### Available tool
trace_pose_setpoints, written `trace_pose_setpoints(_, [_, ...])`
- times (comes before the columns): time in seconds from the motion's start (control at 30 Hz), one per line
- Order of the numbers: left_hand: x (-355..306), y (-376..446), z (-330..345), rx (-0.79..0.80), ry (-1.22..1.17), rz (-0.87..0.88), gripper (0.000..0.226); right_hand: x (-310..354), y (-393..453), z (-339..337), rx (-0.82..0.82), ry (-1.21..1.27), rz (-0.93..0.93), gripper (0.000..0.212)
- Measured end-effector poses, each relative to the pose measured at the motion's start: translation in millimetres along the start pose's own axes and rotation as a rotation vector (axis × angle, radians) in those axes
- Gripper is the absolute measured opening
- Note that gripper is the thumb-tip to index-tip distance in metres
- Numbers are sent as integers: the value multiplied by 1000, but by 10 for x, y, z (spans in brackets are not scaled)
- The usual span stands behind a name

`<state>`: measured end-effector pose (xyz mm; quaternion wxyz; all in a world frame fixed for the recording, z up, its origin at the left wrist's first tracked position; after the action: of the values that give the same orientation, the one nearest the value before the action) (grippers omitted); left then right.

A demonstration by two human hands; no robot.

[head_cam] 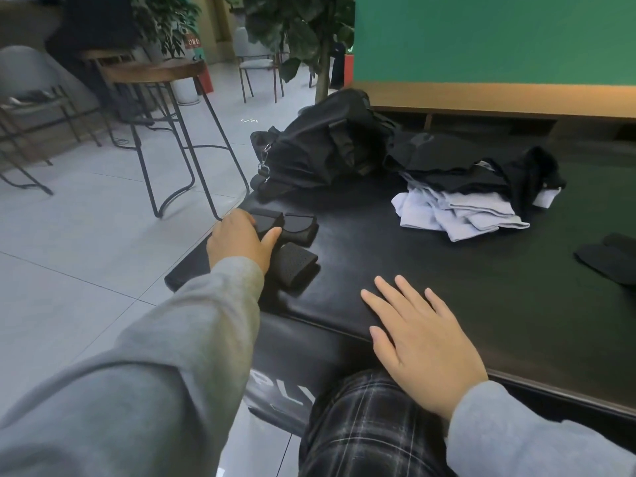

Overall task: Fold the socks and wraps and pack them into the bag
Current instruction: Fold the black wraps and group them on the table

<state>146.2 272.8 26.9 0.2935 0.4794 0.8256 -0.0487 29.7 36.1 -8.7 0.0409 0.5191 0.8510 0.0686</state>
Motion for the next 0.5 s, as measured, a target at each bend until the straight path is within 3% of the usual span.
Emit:
trace_pose_setpoints(0.13, [-38,-131,-88,-35,31,25,46,3,-8,15,-40,24,-14,49])
trace_pose_setpoints(0.23, [-143,-429,-157,-73,-107,138,37,-2,-49,5,-103,141,-53,49])
trace_pose_setpoints(0.37, [-377,-1045,-129,-50,-362,393,29,-50,-373,-87,-490,754,202,27])
trace_pose_setpoints(0.5, [-689,-1627,14,54,-482,542,18,-162,-738,-161,-815,830,341,21])
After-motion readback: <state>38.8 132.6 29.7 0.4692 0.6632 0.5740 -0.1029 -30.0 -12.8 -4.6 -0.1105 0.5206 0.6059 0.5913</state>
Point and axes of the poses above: each hand's wrist, its own y-axis towards the middle knuckle, its own z-axis out of the palm, x = y × z, the point moved 2 cm from there along y, towards the middle knuckle, and after that the axes turned 9 degrees about -z, right-handed, at the moved point
